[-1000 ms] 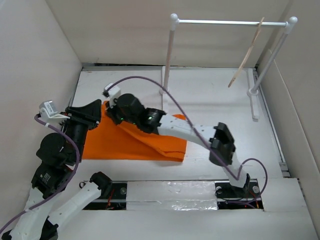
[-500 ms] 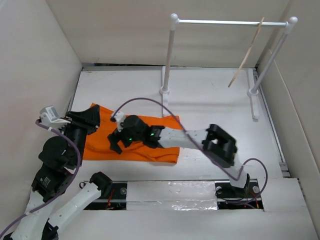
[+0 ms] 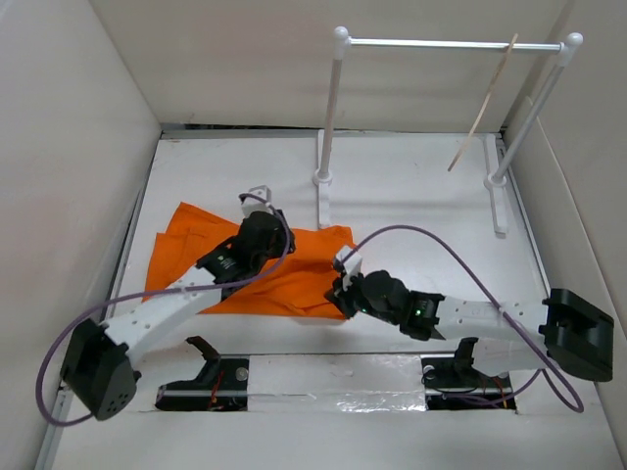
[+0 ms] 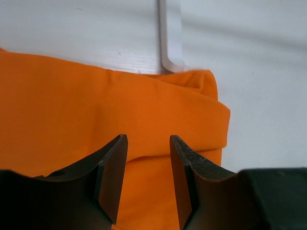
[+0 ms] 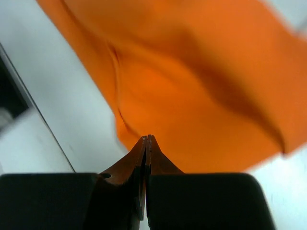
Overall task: Place the trousers on the hanger
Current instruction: Fold the trousers at the center of the board.
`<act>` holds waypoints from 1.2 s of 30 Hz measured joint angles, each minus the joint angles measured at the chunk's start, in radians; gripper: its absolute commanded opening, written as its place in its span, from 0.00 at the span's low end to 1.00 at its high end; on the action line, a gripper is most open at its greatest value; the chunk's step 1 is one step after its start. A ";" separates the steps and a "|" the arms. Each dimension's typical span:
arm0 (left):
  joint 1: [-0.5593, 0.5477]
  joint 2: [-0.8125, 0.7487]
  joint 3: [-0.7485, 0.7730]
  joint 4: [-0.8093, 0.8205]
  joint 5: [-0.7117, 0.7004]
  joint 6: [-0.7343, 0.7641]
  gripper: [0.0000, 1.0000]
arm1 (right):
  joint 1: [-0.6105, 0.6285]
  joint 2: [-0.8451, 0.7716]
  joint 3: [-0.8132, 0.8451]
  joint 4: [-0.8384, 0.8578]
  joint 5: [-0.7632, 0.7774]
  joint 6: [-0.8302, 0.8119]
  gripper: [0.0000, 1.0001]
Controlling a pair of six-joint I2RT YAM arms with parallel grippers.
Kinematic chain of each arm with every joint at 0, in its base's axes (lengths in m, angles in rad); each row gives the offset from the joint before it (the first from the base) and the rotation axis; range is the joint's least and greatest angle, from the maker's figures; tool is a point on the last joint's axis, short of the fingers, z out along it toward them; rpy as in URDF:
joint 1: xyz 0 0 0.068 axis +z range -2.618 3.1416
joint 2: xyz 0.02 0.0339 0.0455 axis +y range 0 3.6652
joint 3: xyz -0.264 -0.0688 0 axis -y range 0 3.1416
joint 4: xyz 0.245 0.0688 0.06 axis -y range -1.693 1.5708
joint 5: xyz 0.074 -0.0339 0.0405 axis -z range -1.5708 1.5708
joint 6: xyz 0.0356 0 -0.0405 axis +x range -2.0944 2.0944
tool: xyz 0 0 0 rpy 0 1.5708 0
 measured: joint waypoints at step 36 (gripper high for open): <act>-0.183 1.009 0.841 -0.185 0.241 0.423 0.17 | 0.016 0.072 -0.167 -0.008 0.212 0.065 0.00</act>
